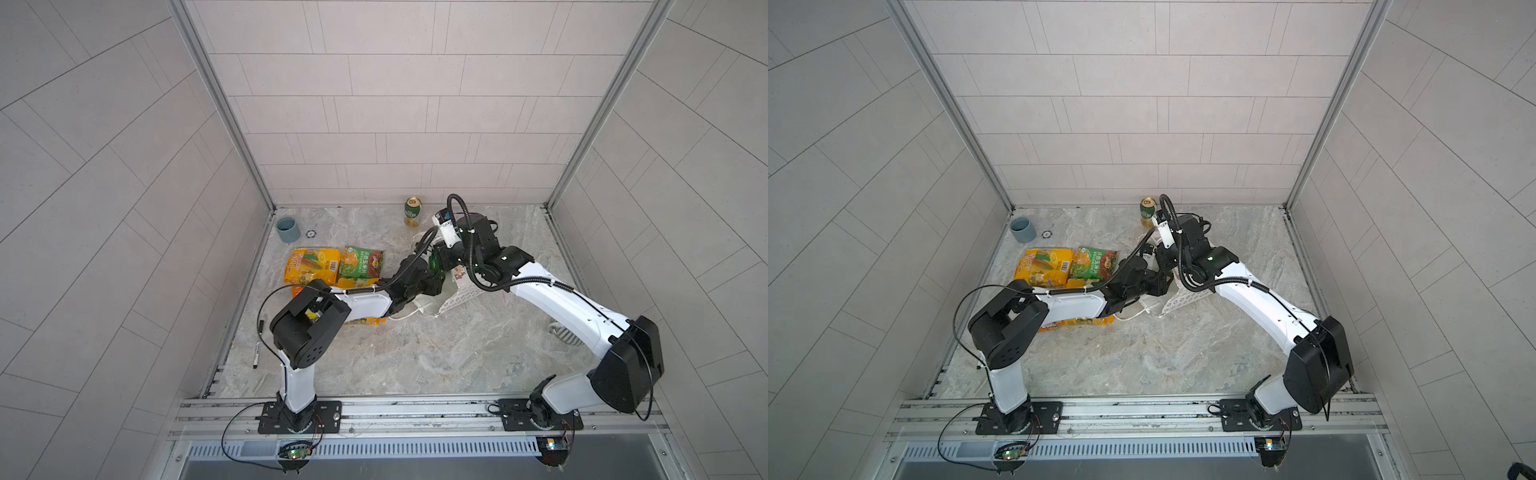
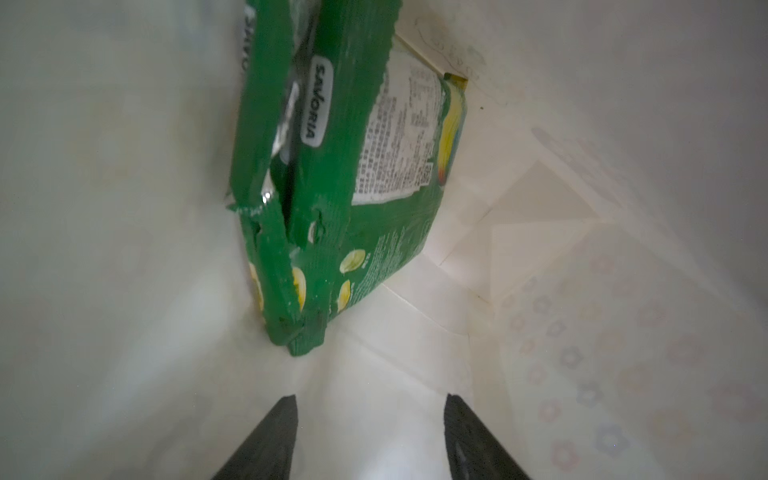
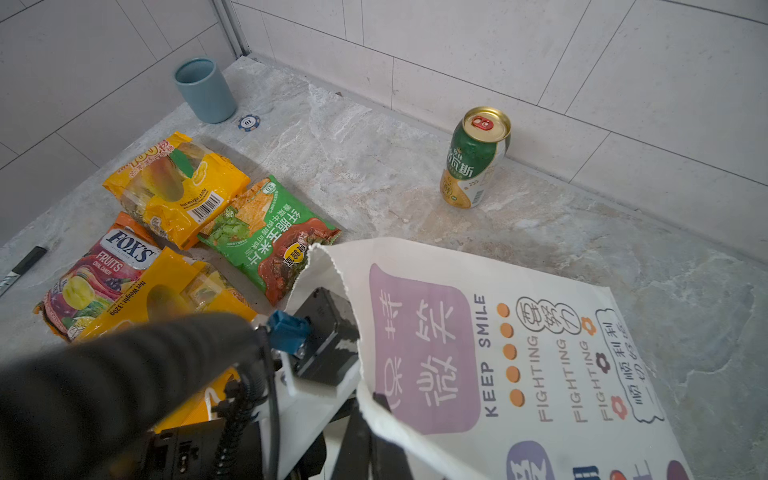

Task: Take the snacks out of the paper bag
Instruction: 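Insert the left gripper into the bag opening toward the green packets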

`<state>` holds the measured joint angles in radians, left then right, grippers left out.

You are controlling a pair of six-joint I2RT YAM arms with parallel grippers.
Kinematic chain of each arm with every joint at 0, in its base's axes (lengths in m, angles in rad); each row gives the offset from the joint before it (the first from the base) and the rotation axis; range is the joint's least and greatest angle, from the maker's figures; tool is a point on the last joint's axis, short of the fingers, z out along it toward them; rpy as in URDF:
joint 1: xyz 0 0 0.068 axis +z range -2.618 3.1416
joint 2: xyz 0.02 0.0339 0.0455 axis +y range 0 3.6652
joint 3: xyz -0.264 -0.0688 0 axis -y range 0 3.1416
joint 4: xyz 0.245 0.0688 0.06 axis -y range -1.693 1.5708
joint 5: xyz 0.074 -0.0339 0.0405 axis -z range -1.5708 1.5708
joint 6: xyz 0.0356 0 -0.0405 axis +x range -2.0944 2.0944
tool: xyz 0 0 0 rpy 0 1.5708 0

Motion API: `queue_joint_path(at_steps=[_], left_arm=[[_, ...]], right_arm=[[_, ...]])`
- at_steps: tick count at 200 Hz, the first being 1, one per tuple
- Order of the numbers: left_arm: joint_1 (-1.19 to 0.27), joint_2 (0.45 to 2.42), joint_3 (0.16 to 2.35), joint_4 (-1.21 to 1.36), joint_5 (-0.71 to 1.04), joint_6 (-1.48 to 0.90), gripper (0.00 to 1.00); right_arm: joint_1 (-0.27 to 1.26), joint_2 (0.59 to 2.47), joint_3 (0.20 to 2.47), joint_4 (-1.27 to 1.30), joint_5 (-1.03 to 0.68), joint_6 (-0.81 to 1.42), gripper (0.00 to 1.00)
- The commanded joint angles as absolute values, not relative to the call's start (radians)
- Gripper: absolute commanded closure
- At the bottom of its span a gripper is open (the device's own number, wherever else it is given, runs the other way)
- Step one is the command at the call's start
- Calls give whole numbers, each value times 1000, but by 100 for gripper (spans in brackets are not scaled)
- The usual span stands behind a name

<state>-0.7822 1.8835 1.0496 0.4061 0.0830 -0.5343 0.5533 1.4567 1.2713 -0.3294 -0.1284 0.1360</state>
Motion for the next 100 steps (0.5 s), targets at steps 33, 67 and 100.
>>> queue_joint_path(at_steps=[33, 67, 100], left_arm=[[-787, 1955, 1127, 357, 28, -562, 32], [-785, 1985, 1165, 320, 19, -580, 31], [-783, 2041, 1187, 364, 51, -584, 38]], right_arm=[[555, 1418, 1264, -257, -198, 149, 100], [555, 1413, 1254, -245, -210, 147, 100], [555, 1413, 1245, -231, -234, 149, 100]])
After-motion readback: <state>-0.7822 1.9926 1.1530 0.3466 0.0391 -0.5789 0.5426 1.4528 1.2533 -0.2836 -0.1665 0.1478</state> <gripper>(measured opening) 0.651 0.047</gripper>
